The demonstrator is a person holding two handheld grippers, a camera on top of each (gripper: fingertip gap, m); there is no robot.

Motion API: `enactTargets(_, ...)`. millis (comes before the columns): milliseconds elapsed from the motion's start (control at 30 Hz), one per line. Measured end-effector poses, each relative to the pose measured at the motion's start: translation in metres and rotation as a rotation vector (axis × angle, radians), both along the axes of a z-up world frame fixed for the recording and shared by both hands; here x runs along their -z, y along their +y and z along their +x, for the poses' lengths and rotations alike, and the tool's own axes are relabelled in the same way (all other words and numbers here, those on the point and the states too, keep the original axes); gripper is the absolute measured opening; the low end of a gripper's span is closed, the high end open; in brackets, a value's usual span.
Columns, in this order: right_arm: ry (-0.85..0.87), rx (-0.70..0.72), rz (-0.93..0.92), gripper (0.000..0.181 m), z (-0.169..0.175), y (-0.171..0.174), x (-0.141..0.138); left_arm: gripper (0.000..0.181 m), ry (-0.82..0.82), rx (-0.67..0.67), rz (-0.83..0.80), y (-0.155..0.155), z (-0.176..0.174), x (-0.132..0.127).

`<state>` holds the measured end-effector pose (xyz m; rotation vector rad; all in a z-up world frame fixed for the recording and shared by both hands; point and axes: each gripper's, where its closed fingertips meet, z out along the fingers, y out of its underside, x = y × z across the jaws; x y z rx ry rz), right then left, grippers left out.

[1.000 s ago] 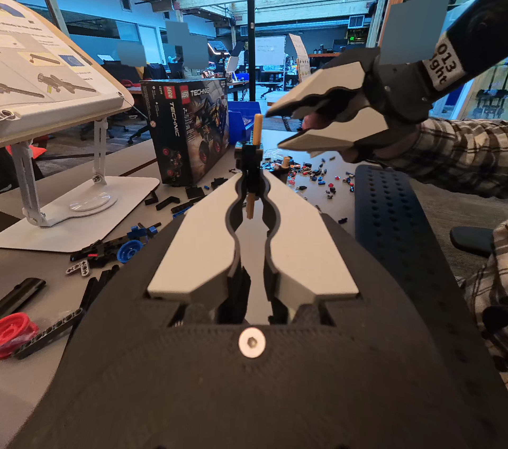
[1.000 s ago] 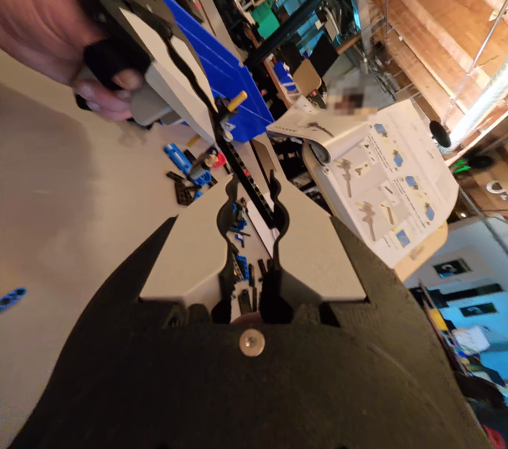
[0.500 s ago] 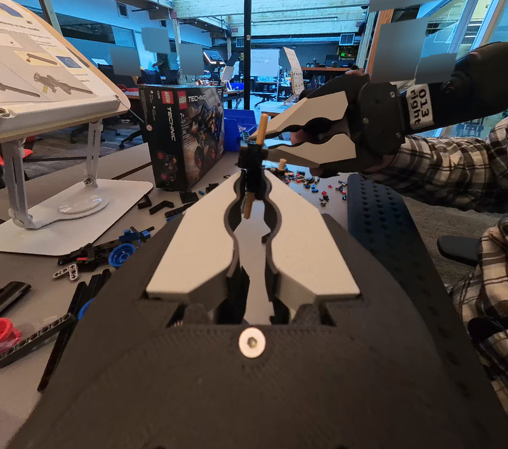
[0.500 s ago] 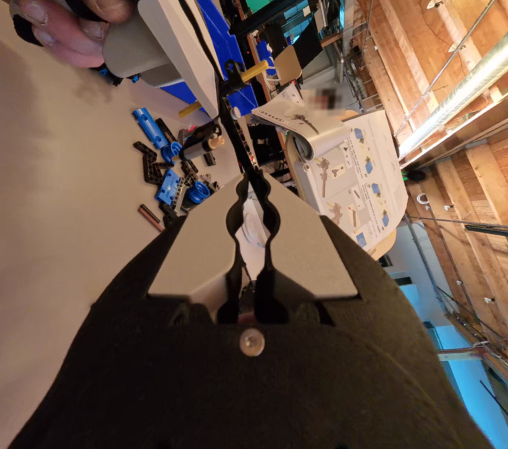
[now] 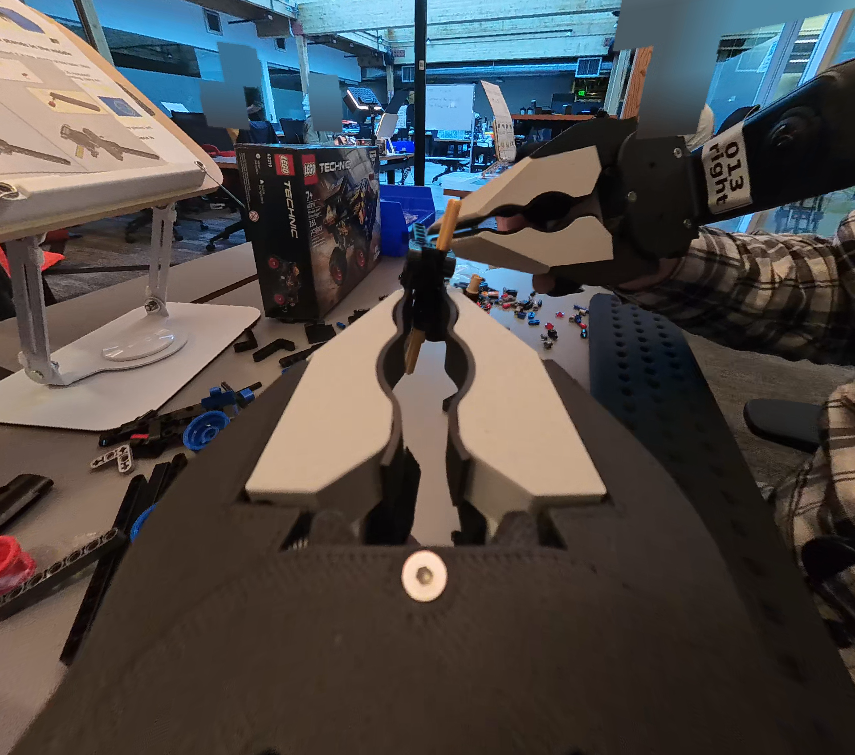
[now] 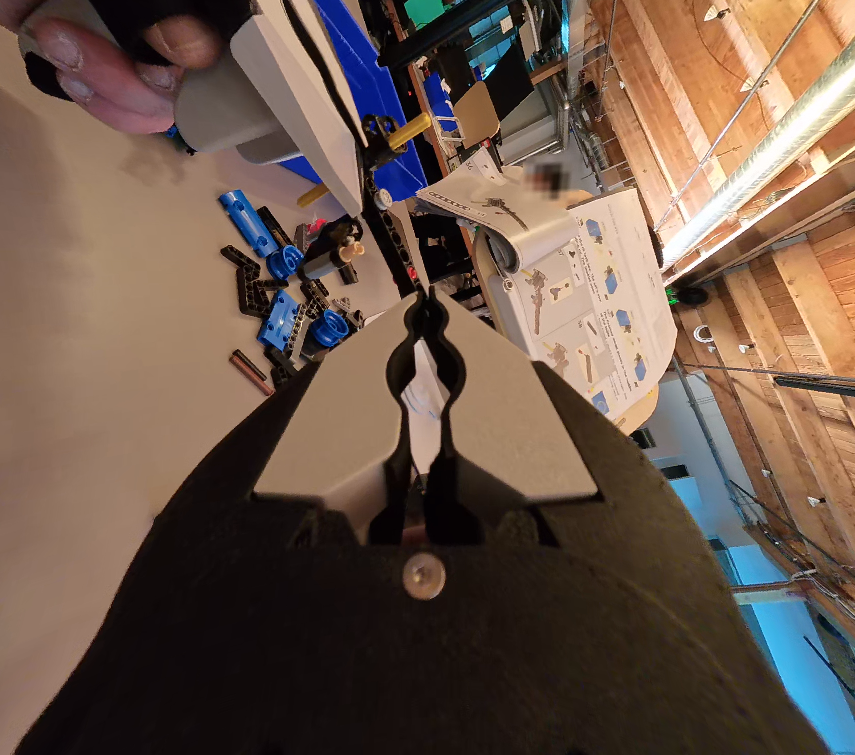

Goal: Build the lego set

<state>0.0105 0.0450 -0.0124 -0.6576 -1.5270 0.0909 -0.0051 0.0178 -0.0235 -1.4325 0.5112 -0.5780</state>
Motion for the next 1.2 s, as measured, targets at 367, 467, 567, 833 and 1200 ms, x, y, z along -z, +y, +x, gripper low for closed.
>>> enactTargets(367,-0.074,0.007,0.096,0.014,-0.001,0.001,0.006,0.009,-0.113,0.080,-0.043,-0.002,0.004,-0.003)
enactTargets(467,-0.094,-0.029,0.053,0.022,0.000,-0.003,0.009,0.009,-0.110,0.081,-0.038,-0.003,0.004,-0.003)
enactTargets(567,-0.093,-0.011,0.095,0.009,0.001,-0.002,0.007,0.009,-0.103,0.104,-0.037,-0.004,0.010,-0.003)
enactTargets(833,-0.086,0.020,0.040,0.007,0.004,-0.017,0.028,0.009,-0.030,0.139,-0.098,-0.008,0.022,0.013)
enactTargets(1200,-0.070,0.182,-0.349,0.015,0.085,0.021,0.044,0.008,0.054,0.134,-0.154,-0.004,0.027,0.035)
